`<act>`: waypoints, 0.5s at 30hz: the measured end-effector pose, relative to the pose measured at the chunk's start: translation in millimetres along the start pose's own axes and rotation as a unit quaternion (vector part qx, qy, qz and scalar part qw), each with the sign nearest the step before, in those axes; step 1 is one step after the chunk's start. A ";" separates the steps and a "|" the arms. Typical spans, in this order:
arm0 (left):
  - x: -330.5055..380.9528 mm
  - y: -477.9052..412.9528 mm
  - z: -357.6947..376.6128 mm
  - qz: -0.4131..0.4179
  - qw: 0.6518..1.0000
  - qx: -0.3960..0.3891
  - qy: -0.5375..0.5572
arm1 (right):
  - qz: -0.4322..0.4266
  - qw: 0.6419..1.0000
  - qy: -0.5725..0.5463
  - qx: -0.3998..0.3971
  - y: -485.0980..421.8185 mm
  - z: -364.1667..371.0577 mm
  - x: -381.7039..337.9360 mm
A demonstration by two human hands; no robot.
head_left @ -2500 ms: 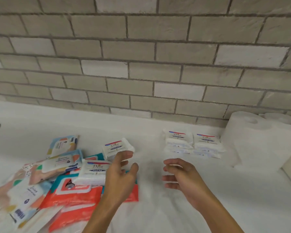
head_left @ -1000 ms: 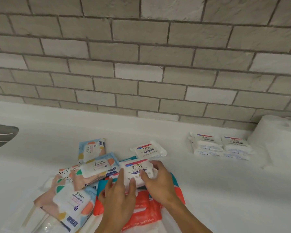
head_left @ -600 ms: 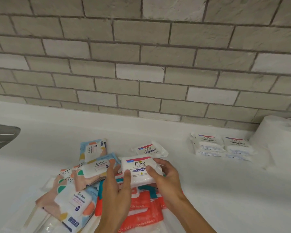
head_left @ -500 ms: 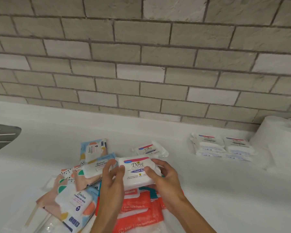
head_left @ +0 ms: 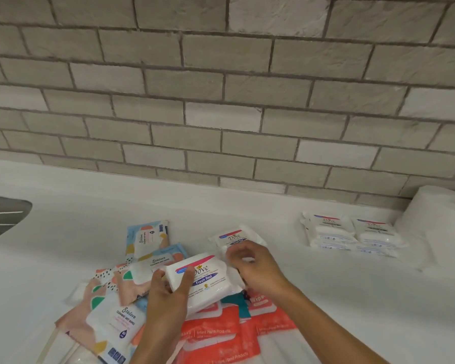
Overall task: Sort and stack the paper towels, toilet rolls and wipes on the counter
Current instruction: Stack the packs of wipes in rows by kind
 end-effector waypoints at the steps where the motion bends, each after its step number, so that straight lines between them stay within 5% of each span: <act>1: 1.2 -2.3 -0.4 0.006 1.000 0.006 -0.011 | -0.002 1.000 0.022 0.018 -11.0 -6.8 0.6; 8: -1.1 -15.6 -7.4 0.001 0.999 0.034 -0.001 | -0.021 0.980 0.177 0.085 -89.1 -39.8 14.9; 15: -3.4 -20.9 -12.2 -0.003 0.999 0.036 -0.002 | 0.125 0.951 0.284 0.009 -120.4 -18.2 53.3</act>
Point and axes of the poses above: each hand's wrist, its own y-axis away from the middle knuckle, its own z-axis out of the palm, x = y × z, the point moved 7 cm from there along -y, towards the middle knuckle, and after that the axes turned 2 degrees about -z, right-handed, at the moved point
